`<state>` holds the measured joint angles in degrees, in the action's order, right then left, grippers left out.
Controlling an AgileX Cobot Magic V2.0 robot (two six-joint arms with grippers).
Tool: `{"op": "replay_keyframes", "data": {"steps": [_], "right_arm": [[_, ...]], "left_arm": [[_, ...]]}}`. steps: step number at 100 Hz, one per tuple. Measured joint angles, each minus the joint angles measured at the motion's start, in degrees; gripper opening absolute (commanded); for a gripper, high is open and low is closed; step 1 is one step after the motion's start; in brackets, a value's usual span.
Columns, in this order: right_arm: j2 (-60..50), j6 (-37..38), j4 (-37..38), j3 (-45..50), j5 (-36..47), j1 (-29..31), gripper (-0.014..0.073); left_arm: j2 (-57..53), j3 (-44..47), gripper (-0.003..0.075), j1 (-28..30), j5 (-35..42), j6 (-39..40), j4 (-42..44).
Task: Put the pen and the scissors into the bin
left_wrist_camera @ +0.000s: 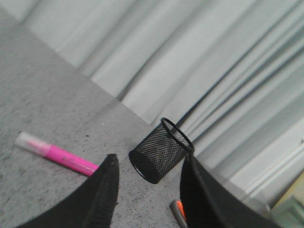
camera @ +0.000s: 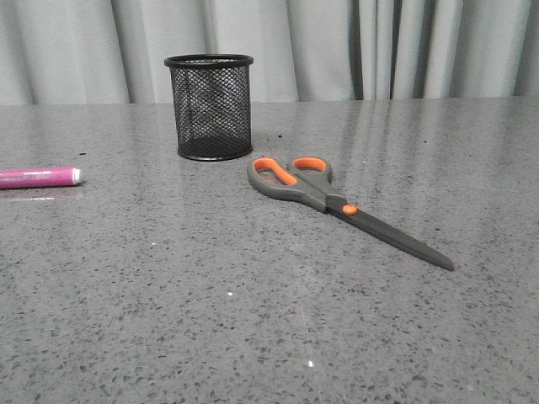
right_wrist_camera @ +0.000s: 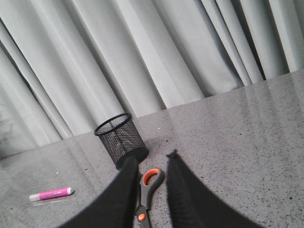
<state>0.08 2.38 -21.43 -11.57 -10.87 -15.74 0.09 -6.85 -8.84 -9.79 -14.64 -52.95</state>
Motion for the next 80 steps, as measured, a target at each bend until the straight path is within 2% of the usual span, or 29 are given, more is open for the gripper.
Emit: {"op": "replay_keyframes", "data": {"steps": [12, 25, 41, 51, 60, 73, 80], "right_arm": [[4.4, -0.52, 0.35, -2.76, -2.03, 0.0, 0.0297], [10.41, -4.7, 0.57, -6.58, -5.48, 0.0, 0.0297], [17.17, -9.26, 0.57, -10.74, -7.05, 0.0, 0.0297], [19.84, -10.24, 0.68, -12.48, -7.18, 0.0, 0.0297], [21.07, -10.49, 0.68, -12.95, -7.18, 0.0, 0.0297], [21.29, -10.62, 0.68, -12.94, -7.18, 0.0, 0.0297], [21.29, -10.62, 0.68, -12.94, -7.18, 0.0, 0.0297]], "left_arm": [[5.48, -10.09, 0.0214, 0.0, -11.61, -1.39, 14.32], [16.58, -22.24, 0.019, 0.0, -25.45, -4.56, 26.1], [31.97, -34.79, 0.0191, 0.0, -39.89, -13.26, 32.84], [40.14, -39.94, 0.0195, 0.0, -44.35, -19.9, 34.2], [46.53, -43.16, 0.0242, -0.17, -45.45, -26.33, 34.71], [54.87, -47.06, 0.0375, -2.2, -46.1, -33.85, 37.33], [59.36, -49.21, 0.0398, -3.89, -46.23, -37.45, 40.42]]}}
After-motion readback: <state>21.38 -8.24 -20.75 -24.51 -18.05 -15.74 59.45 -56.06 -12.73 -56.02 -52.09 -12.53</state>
